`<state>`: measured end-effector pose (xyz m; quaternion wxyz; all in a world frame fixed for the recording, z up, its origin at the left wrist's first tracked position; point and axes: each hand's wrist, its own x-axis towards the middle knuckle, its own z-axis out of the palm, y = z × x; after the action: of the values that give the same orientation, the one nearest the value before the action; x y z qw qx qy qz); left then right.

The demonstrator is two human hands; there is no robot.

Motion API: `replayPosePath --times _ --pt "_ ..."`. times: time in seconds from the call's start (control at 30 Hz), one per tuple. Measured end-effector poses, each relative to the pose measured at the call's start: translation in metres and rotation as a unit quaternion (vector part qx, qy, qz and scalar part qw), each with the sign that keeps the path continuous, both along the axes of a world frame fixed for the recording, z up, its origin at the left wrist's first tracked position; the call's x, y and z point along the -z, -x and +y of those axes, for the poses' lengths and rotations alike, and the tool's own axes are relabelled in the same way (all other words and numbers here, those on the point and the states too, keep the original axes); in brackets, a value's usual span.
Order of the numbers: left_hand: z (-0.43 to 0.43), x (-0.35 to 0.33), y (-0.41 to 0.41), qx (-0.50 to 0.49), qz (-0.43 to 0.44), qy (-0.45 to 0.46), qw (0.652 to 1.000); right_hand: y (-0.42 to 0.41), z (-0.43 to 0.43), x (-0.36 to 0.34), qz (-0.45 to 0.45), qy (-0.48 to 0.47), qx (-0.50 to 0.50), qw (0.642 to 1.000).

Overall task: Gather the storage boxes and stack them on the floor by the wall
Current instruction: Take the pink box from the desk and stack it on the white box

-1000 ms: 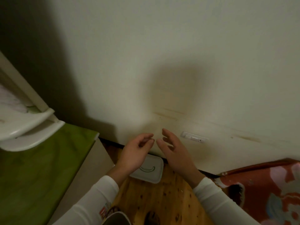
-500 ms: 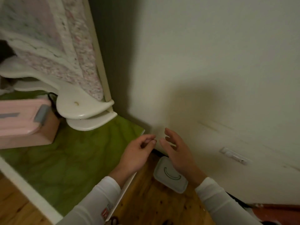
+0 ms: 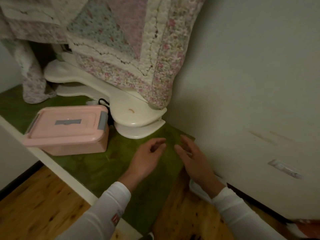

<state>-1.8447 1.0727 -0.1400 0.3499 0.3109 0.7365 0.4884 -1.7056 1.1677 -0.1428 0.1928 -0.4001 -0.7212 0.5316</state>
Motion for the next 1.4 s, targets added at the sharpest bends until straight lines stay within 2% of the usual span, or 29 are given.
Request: replayPosePath --times 0.2,0.6,0.67,0.73,0.87,0.97,1.2,1.4 --pt "-0.022 -0.005 0.009 -0.027 -0.013 -0.004 1.0 0.019 -0.016 -0.006 0.006 0.014 -0.015 1.0" --pt "-0.068 -0.011 0.007 -0.11 0.028 -0.021 0.993 0.035 -0.044 -0.012 0.036 0.026 -0.09 0.995" --pt "-0.077 -0.016 0.013 -0.119 0.052 -0.026 0.991 0.043 -0.051 -0.016 0.041 0.027 -0.101 0.994" --pt "-0.087 -0.02 0.022 -0.128 0.112 -0.021 0.985 0.055 -0.06 -0.02 0.039 0.025 -0.118 0.992" --pt "-0.108 -0.029 0.044 -0.129 0.264 0.0 0.956 0.084 -0.078 -0.025 0.042 0.021 -0.141 0.989" --pt "-0.129 -0.031 0.072 -0.145 0.33 0.021 0.933 0.112 -0.098 -0.024 0.036 -0.002 -0.141 0.989" --pt "-0.179 -0.023 0.155 -0.146 0.35 0.055 0.924 0.189 -0.146 -0.018 0.041 -0.087 -0.069 0.993" --pt "-0.203 -0.018 0.222 -0.131 0.361 0.066 0.921 0.243 -0.163 -0.002 0.022 -0.092 -0.039 0.995"
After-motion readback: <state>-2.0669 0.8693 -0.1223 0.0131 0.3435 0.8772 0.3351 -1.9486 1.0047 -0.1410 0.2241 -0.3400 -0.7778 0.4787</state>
